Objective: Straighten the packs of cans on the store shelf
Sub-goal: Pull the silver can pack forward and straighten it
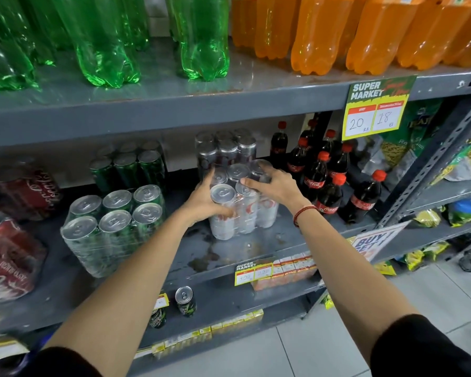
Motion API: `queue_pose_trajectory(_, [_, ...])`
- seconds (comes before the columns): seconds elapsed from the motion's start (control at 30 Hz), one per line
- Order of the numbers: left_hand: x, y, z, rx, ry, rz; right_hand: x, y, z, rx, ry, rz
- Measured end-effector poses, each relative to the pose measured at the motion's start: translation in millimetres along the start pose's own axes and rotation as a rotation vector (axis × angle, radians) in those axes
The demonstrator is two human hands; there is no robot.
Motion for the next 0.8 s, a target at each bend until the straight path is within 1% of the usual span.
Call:
queue_pose_trajectory(0.1, [1.9, 1.7, 6.6, 0.011, -0.024, -0.001, -2.5, 3.4, 9.1, 0.027, 0.006, 0.001])
queue_pose_trajectory(0.37, [-1.1, -4.0, 33.2, -0.005, -0.02, -0.027, -3.0, 13.1, 42.3, 0.066, 0.034, 0.033])
queue_pose_trajectory(0.57, [-2.3, -8.0, 46.9, -0.004, -0.047, -0.03, -0.3, 22.0, 66.7, 0.099, 0.017, 0.033])
queue_pose_trajectory(0.8, [-1.4, -7.9, 52.5, -0.005, -0.044, -0.045, -1.1, 23.0, 74.1, 0.112, 0.008, 0.039])
Point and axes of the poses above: each hand's wrist, its own z-axis away from the middle knuckle, its own y-axis out of the back of the hand, x = y × z, the point moved 8 cm from there along -z, towards the middle knuckle, and after that the axes turned 10 degrees about x, right-handed, at the moved point
